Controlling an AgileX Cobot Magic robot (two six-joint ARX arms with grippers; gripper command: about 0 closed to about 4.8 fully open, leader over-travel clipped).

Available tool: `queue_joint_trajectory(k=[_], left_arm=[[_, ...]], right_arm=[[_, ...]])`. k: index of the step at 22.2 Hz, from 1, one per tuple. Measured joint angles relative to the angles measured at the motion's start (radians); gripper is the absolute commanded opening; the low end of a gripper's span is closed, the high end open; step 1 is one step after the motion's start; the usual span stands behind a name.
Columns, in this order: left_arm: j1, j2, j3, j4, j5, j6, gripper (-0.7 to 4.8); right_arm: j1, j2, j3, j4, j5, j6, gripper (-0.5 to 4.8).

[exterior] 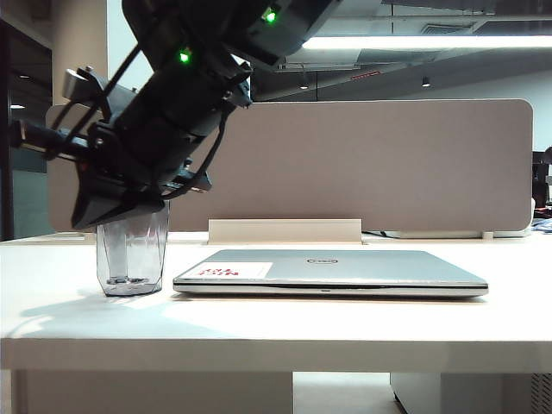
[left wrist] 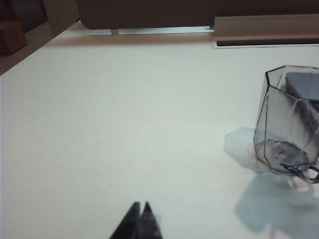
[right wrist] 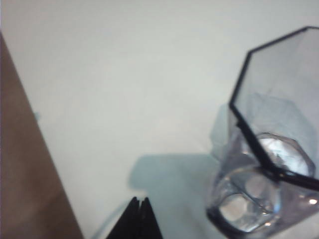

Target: Pick up the water cup and place it on the right side of the laptop.

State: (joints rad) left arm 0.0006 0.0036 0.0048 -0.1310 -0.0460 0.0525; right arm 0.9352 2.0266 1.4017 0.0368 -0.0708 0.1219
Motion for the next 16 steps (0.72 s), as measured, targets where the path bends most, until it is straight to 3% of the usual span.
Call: queue_joint_trajectory(k=[16], left_arm=[[0.0, 0.0, 0.0, 0.0, 0.0, 0.0, -0.04]], right_arm=[[-0.052, 0.01, 0.0, -0.006, 0.046, 0.0, -0.09]])
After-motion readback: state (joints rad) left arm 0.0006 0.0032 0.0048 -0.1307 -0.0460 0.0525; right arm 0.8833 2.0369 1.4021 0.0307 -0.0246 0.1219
